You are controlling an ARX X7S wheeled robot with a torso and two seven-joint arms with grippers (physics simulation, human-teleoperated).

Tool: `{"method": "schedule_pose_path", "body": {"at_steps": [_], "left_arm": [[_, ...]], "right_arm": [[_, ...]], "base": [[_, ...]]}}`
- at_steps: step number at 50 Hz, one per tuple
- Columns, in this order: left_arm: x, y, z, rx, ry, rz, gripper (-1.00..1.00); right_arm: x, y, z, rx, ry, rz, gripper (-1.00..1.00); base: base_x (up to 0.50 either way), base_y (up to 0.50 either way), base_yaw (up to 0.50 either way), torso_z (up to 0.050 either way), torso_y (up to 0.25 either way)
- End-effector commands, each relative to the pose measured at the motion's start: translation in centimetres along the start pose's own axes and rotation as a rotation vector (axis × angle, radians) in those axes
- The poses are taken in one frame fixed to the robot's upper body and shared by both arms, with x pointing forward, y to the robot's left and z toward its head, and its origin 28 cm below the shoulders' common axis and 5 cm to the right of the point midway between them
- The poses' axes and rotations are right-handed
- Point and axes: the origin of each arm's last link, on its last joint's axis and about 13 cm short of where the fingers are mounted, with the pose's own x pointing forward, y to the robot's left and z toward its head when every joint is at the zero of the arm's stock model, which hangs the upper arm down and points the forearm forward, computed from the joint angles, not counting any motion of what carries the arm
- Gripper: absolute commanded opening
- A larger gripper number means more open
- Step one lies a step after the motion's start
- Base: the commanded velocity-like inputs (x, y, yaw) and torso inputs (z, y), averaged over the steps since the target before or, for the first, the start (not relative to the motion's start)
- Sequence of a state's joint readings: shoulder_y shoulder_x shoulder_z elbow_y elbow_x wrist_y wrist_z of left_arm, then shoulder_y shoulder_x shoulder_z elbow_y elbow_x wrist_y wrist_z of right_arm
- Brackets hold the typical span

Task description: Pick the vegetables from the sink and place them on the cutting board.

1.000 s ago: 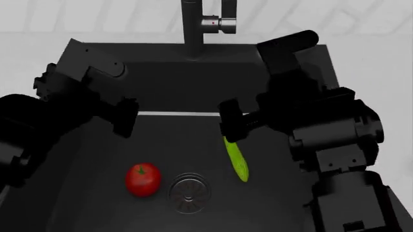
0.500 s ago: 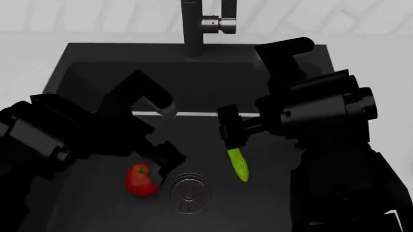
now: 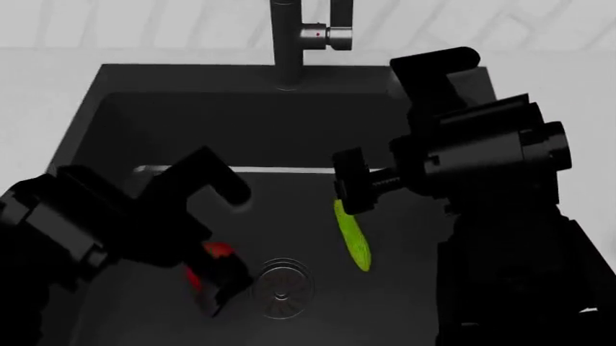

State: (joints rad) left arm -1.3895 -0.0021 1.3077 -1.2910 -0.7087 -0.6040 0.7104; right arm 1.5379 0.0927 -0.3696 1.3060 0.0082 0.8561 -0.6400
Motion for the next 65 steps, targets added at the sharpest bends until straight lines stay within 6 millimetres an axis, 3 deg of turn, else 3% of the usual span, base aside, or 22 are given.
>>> {"method": "schedule_pose_path", "body": {"at_steps": [1, 15, 16, 25, 35, 44, 51, 65], "left_arm": [[0.5, -0.1, -0.7, 0.013, 0.043, -0.031, 1.0], [1.2, -0.5, -1.7, 0.063, 0.126, -0.082, 1.0], [1.3, -0.5, -1.9, 0.07, 0.139, -0.093, -1.0], [1.5, -0.7, -2.5, 0.075, 0.157, -0.111, -1.0], [0.0, 0.7, 0.2, 0.005, -0.172, 0.167, -1.0], [-0.9, 1.3, 1.3, -0.055, -0.312, 0.264, -1.0], [-1.6, 1.8, 1.5, -0.09, -0.338, 0.404, -1.0], [-2.3, 2.2, 2.0, -0.117, -0.385, 0.449, -1.0]], "right_arm": [[-0.1, 0.1, 0.1, -0.002, -0.001, -0.001, 1.0], [0.1, 0.1, 0.0, 0.0, -0.007, 0.001, 1.0], [0.1, 0.1, 0.0, 0.0, -0.006, 0.001, 1.0], [0.2, 0.1, 0.0, 0.0, -0.01, 0.001, 1.0], [0.3, 0.4, -0.3, 0.006, 0.024, 0.004, 1.0], [0.7, 1.1, -0.8, 0.023, 0.105, 0.018, 1.0], [0.8, 1.9, -1.1, 0.057, 0.167, 0.027, 1.0], [2.4, 2.2, -3.2, 0.074, 0.197, 0.01, 1.0]], "base": [[0.0, 0.0, 0.0, 0.0, 0.0], [0.0, 0.0, 0.0, 0.0, -0.001], [0.0, 0.0, 0.0, -0.015, 0.0], [0.0, 0.0, 0.0, 0.0, -0.001], [0.0, 0.0, 0.0, -0.001, -0.002], [0.0, 0.0, 0.0, 0.0, 0.0], [0.0, 0.0, 0.0, 0.0, 0.0], [0.0, 0.0, 0.0, 0.0, 0.0]]}}
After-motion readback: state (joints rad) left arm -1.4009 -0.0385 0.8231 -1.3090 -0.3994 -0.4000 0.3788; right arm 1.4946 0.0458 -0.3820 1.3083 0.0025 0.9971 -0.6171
